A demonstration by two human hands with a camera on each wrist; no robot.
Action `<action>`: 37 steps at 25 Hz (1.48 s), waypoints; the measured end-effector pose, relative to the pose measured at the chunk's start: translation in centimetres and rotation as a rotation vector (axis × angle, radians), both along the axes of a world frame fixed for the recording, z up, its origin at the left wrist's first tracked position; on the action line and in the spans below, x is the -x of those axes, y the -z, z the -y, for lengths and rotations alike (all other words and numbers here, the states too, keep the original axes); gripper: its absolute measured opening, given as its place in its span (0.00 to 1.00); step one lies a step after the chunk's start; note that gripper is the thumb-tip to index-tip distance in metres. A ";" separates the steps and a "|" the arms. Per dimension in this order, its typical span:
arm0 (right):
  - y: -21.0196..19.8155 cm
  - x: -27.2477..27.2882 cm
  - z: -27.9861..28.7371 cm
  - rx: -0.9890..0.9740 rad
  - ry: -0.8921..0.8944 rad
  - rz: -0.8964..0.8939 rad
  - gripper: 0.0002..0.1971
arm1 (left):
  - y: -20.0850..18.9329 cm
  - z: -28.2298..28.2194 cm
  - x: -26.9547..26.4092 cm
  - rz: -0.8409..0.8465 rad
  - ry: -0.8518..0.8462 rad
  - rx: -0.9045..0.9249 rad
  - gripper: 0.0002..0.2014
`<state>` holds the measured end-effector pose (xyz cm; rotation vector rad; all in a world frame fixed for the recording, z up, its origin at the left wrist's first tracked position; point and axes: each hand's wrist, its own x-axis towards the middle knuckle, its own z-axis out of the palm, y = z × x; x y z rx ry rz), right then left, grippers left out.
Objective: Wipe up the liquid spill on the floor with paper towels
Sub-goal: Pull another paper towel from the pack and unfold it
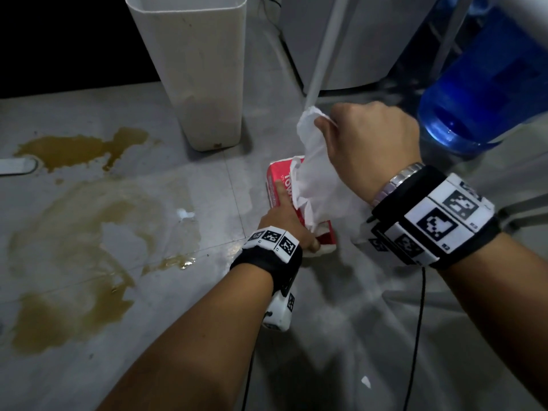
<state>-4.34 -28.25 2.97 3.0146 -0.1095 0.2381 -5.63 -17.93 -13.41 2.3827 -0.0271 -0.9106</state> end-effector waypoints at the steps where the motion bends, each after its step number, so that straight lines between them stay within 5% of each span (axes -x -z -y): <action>1: -0.7 -0.3 0.0 0.001 0.008 0.014 0.23 | 0.0 0.0 -0.1 -0.007 0.001 0.008 0.80; 9: -8.9 -1.9 0.5 -0.276 -0.096 0.176 0.25 | -0.4 -3.0 -0.9 -0.113 0.025 0.241 0.81; 12: -10.0 -3.3 -1.5 -0.435 -0.241 0.130 0.24 | -3.4 -7.3 -2.0 -0.062 -0.098 0.215 0.71; 16: -8.8 -6.4 -5.4 -0.574 -0.467 -0.065 0.21 | -9.1 -14.1 -4.9 0.280 -0.414 0.248 0.62; 19: -8.2 -8.2 -9.1 -0.667 -0.642 -0.286 0.18 | -14.2 -19.2 -6.0 0.366 -0.497 0.400 0.61; 21: -7.9 -9.0 -12.0 -0.751 -0.694 -0.423 0.15 | -16.4 -22.0 -5.8 0.296 -0.478 0.529 0.40; 24: -6.7 -9.7 -15.5 -0.714 -0.679 -0.470 0.20 | -16.9 -25.1 -4.6 0.242 -0.484 0.551 0.14; 30: -3.9 -9.7 -18.6 -0.715 -0.406 -0.512 0.31 | -14.3 -31.5 -3.0 0.204 -0.581 0.579 0.13; 37: -9.7 -7.8 -17.0 -0.110 -0.414 -0.721 0.29 | -16.1 -33.3 -2.8 0.223 -0.554 0.570 0.12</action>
